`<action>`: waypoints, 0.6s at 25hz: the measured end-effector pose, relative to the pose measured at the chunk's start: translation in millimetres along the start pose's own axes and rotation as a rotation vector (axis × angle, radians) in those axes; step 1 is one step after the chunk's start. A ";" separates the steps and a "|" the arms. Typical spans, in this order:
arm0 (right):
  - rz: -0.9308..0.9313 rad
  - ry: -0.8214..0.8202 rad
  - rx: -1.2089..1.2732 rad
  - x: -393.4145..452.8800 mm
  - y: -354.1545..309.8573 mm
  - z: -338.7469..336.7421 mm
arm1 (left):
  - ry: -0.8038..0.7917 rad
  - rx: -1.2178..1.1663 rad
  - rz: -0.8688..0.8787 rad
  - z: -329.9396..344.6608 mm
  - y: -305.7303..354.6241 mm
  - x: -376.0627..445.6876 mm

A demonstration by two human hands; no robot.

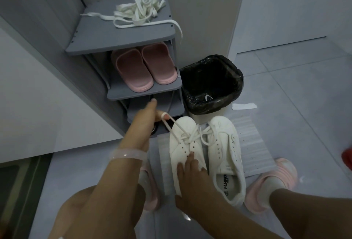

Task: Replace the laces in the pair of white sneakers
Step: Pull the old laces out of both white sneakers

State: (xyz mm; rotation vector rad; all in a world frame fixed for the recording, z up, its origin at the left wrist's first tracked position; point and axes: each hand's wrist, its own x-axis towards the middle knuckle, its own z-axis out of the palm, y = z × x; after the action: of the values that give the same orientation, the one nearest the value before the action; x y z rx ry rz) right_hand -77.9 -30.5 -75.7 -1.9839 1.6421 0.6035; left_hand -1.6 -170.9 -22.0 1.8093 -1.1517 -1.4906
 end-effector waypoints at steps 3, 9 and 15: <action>-0.001 0.003 -0.001 -2.3 1.6 -0.6 | -0.137 0.508 0.159 4.6 -32.0 -8.5; 0.015 0.087 0.021 -5.3 -0.3 7.3 | -0.036 1.048 0.358 45.2 -80.7 0.9; 0.080 0.066 0.030 -4.3 -2.5 4.5 | 0.180 0.800 0.606 49.9 -54.1 -11.2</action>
State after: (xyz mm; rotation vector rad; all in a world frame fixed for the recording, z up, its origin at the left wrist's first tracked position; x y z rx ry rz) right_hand -76.4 -24.0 -76.3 -1.9433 1.7668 0.5452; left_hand -34.6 -128.3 -73.2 1.7281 -2.1432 -0.5241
